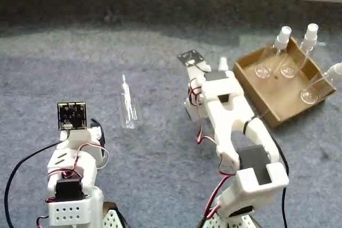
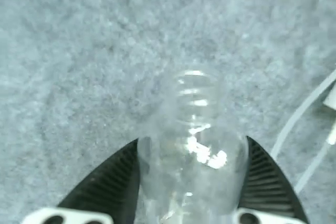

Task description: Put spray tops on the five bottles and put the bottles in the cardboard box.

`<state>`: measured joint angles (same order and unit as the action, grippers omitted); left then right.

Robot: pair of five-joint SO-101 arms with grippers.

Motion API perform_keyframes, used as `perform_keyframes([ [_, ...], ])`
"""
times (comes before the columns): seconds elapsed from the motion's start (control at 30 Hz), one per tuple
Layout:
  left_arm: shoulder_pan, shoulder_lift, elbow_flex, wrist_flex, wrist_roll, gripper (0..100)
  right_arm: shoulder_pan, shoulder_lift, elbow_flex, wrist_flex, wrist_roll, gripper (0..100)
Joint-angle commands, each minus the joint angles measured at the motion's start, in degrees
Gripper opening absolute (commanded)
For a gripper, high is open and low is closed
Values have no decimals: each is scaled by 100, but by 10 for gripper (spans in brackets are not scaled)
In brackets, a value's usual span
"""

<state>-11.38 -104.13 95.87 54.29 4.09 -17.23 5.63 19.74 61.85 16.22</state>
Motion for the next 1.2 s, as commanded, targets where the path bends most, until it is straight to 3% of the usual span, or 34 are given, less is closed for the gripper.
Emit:
perform_keyframes([
  [0.0, 110, -75, 66, -114, -44, 11, 215, -998, -224, 48, -35, 214],
  [0.6, 365, -75, 75, -97, -88, 11, 1719, -5262, -171, 1420, -44, 214],
  [0.77, 549, -75, -251, 158, -985, 8, 2088, -5982, 602, 1464, -53, 214],
  [1.07, 576, -57, -1613, 1512, -1916, 8, 2202, -8163, 2765, 330, -53, 214],
  [1.17, 576, -57, -1956, 1723, -2057, 8, 2202, -8919, 3301, 154, -440, 214],
])
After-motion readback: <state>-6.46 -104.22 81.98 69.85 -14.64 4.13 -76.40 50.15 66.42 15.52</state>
